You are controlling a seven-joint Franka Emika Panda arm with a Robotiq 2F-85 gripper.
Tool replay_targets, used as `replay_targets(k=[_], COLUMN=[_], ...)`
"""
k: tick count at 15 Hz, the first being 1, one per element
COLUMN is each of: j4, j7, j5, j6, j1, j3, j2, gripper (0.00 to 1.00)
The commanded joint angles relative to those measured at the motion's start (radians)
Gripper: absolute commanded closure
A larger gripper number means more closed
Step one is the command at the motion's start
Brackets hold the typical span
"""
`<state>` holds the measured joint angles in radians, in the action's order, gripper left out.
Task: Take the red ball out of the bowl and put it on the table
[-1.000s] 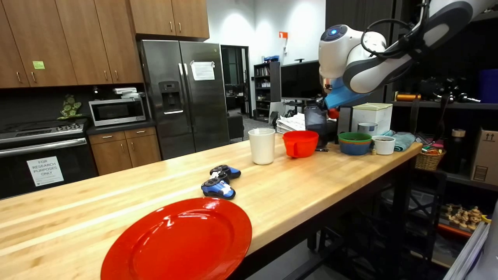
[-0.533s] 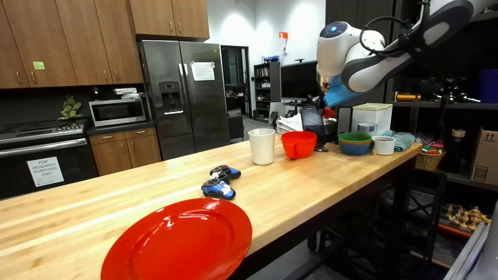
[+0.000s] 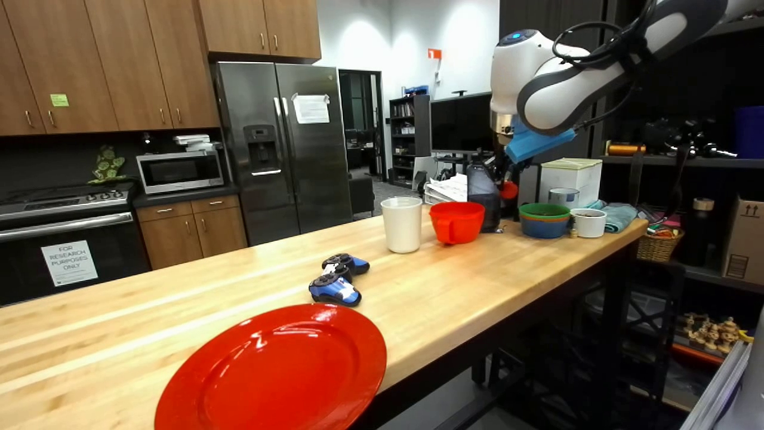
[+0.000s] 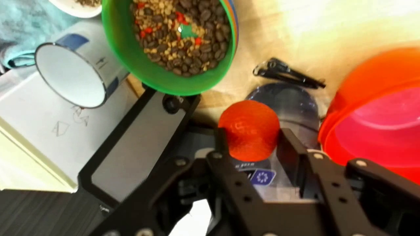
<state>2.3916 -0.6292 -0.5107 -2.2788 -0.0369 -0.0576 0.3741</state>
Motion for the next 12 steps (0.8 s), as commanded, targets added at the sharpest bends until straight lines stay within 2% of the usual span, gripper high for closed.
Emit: replay_targets(k=[1, 6, 8, 12], j4=[0.02, 0.017, 0.028, 0.03], j7=[0.16, 0.267, 0.313, 0.486], j5=[0.132, 0.23, 0.304, 0.487], j6=[0.074, 0.126, 0.101, 0.126], j1=[0.002, 0.003, 0.019, 0.077], j3=[0.003, 0.003, 0.014, 0.025], j2=[0.042, 0.065, 0.071, 0.074], gripper=[0.83, 0.83, 0.83, 0.83])
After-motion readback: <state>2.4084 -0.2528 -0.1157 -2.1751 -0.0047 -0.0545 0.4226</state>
